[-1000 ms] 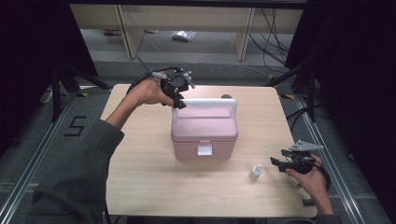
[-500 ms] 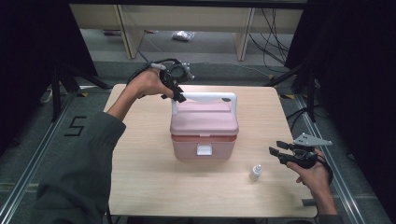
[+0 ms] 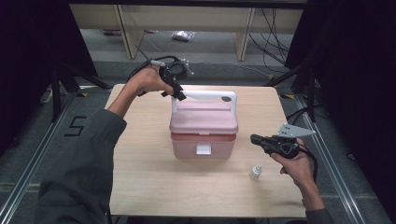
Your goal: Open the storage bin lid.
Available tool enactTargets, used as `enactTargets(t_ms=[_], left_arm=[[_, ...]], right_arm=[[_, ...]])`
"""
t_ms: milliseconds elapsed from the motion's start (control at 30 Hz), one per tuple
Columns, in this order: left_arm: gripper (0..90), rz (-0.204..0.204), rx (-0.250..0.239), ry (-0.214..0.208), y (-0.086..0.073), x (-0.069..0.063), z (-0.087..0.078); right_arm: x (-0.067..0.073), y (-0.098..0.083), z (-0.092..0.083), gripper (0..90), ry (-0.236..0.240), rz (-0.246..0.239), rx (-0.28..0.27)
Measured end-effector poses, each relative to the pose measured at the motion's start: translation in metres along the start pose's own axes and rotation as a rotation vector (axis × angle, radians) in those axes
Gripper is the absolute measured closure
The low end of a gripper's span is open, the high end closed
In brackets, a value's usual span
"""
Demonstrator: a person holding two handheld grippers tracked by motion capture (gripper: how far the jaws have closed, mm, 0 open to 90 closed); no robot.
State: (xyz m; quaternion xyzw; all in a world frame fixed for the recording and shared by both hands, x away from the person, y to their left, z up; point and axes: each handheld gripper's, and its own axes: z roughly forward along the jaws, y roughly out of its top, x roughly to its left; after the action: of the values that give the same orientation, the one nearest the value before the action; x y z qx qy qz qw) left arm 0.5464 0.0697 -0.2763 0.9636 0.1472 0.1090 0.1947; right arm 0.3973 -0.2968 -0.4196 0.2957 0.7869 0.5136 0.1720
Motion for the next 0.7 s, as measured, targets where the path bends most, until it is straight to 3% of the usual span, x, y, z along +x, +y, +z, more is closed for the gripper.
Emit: enactTargets(t_ms=[67, 100, 300, 333, 467, 500, 700], left_arm=[[68.0, 0.002, 0.007, 0.004, 0.002, 0.000, -0.001], [68.0, 0.003, 0.010, 0.007, 0.003, 0.000, -0.001], [67.7, -0.004, 0.015, 0.005, 0.004, 0.002, -0.002], [67.7, -0.008, 0.013, 0.004, 0.004, 0.002, -0.002], [67.7, -0.014, 0.018, 0.000, 0.004, 0.002, -0.002], [67.6, -0.018, 0.020, -0.002, 0.004, 0.003, -0.003], [67.5, -0.022, 0.023, -0.003, 0.005, 0.003, -0.002]], right_arm=[[0.002, 0.004, 0.007, 89.5, 0.024, -0.024, 0.019], [0.004, 0.005, 0.009, 90.0, 0.032, -0.014, 0.012], [0.005, 0.010, 0.015, 90.0, 0.039, -0.051, -0.003], [0.006, 0.010, 0.015, 90.0, 0.051, -0.034, 0.012], [0.008, 0.012, 0.021, 90.0, 0.052, -0.035, 0.006], [0.006, 0.014, 0.025, 90.0, 0.050, -0.057, -0.006], [0.007, 0.019, 0.032, 90.0, 0.073, -0.046, -0.002]])
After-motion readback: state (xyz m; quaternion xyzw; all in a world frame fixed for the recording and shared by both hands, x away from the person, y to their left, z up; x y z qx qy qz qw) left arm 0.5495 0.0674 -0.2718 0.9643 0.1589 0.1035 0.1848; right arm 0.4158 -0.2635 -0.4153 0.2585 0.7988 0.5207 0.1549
